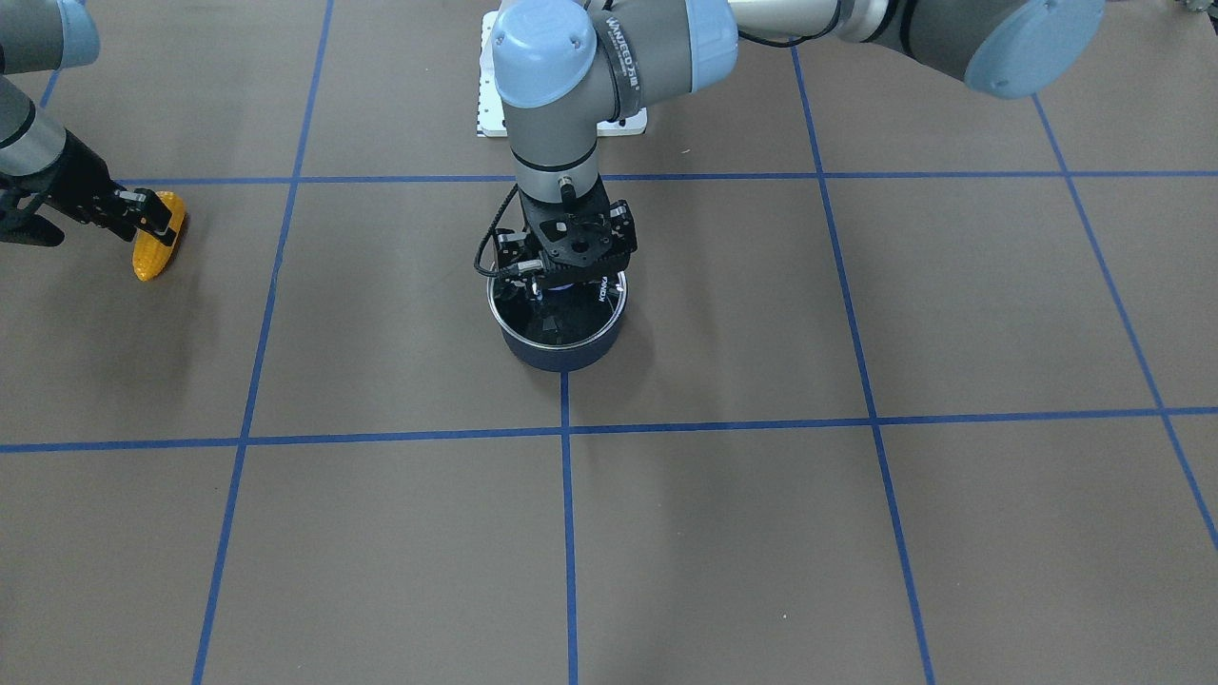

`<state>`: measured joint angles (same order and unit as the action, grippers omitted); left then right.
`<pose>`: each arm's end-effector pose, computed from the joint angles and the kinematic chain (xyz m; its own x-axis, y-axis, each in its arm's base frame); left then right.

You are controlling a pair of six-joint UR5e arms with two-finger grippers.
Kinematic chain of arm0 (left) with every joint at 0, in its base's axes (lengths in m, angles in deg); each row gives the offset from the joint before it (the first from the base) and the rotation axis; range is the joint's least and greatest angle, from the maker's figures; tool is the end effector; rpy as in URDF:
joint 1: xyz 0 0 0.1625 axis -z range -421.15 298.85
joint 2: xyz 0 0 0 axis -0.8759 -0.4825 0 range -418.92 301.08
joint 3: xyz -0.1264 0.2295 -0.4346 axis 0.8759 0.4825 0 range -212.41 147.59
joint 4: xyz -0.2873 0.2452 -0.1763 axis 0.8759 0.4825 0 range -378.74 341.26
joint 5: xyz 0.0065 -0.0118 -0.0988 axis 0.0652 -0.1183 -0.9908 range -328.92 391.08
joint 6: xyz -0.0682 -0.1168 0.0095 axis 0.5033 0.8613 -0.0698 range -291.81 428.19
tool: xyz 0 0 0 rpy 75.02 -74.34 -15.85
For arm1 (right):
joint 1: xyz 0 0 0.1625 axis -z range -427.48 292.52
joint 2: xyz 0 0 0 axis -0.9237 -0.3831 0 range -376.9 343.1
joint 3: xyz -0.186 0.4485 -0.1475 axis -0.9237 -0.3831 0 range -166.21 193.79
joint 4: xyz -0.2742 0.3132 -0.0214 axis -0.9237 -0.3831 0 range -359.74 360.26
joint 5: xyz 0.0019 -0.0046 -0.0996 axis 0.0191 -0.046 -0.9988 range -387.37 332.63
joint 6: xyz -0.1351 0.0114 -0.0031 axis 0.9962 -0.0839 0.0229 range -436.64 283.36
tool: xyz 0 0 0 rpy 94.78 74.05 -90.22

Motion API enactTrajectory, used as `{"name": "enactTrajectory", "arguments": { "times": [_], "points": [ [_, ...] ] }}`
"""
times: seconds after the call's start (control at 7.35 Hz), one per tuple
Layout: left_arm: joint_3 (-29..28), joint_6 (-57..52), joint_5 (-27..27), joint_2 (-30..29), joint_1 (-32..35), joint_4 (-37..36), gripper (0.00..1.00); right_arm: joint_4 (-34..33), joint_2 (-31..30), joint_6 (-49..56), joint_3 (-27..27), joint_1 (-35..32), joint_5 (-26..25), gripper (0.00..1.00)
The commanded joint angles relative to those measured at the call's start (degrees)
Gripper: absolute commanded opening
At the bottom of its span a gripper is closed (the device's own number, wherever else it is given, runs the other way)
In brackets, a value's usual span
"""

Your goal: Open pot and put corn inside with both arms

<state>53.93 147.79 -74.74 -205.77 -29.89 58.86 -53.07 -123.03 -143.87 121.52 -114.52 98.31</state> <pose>0.6529 -0.5090 0.1574 0.6992 -0.2213 -0.6798 0.2245 0.9708 -0.0851 -0.2331 -0.3299 0.6637 0.6281 0.2133 0.7484 -0.1142 0.9766 -0.1824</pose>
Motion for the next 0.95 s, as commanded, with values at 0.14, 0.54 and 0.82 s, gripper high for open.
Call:
{"name": "enactTrajectory", "arguments": {
  "times": [0.14,0.54,0.82],
  "points": [
    [-0.2,-1.02,-0.26,-0.01,-0.41,-0.09,0.98,-0.46,0.05,0.61,-0.42,1.33,-2.7,0.76],
    [-0.11,-1.02,-0.35,0.08,-0.41,-0.09,0.98,-0.99,-0.22,0.52,-1.9,6.26,-10.01,0.89],
    [-0.2,-1.11,-0.35,0.08,-0.41,-0.09,0.98,-0.99,0.22,-0.17,-2.52,7.58,-11.68,0.79]
  ]
}}
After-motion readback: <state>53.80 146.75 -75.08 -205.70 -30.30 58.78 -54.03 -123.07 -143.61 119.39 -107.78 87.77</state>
